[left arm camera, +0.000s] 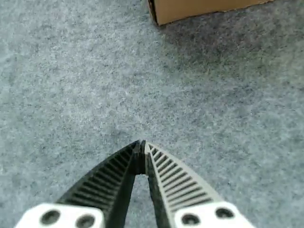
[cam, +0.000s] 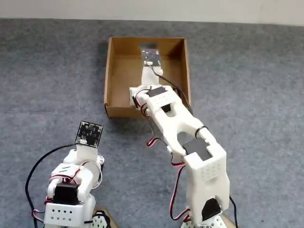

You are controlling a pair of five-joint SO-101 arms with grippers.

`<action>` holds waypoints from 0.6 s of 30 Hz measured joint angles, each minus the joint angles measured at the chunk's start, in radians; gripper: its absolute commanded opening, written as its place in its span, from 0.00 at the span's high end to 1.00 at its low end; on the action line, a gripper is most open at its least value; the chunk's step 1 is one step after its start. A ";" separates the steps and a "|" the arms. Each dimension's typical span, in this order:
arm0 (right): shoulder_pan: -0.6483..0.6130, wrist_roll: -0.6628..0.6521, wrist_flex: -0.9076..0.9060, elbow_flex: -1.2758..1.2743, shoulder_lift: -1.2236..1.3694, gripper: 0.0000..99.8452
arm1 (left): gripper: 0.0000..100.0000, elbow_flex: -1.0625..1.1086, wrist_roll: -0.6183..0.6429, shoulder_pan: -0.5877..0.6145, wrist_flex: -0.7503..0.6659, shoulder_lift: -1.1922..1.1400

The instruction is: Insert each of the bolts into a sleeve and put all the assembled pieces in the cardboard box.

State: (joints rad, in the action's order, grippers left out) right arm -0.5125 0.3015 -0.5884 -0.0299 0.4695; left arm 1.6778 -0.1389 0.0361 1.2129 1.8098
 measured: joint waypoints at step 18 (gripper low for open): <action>0.087 0.003 -0.425 0.048 -0.519 0.98 | 0.97 0.000 0.000 0.000 0.000 0.000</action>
State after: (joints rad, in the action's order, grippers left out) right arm -0.4250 0.3046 -1.0134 0.0176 -0.0491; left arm 1.6778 -0.1389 0.0361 1.2129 1.8098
